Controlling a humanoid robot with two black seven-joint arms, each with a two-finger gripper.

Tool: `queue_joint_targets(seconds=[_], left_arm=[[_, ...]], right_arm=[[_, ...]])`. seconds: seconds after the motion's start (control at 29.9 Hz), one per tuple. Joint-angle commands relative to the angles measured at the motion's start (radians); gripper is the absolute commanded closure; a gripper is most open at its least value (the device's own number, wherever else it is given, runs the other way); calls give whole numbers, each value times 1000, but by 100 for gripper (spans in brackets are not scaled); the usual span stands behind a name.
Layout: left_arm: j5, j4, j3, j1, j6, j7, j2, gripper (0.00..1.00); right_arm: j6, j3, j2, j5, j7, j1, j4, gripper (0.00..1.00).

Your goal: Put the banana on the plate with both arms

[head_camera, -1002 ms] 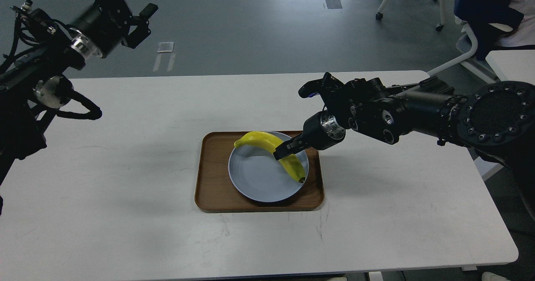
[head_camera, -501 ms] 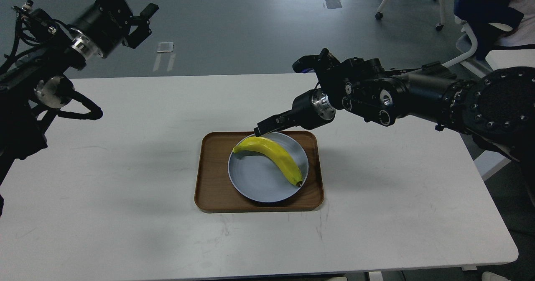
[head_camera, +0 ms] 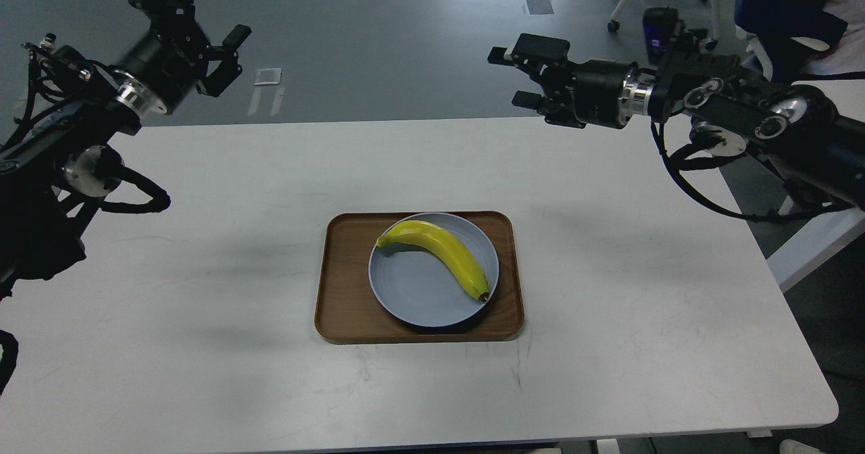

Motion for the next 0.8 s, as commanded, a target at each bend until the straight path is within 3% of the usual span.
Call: queue_joint_targets(seconds=[0.0, 0.27, 0.43, 0.77], left_arm=[[-2, -1, -23, 32, 0, 0, -12, 2], [-72, -1, -44, 105, 0, 6, -30, 2], [-148, -1, -95, 170, 0, 88, -32, 2], [-158, -19, -144, 222, 0, 124, -55, 2]], right_arm=[[0, 98, -59, 96, 0, -102, 1, 1], [0, 427, -93, 214, 0, -360, -8, 1], [0, 500, -82, 217, 0, -443, -10, 1], [0, 638, -76, 217, 0, -530, 0, 0]])
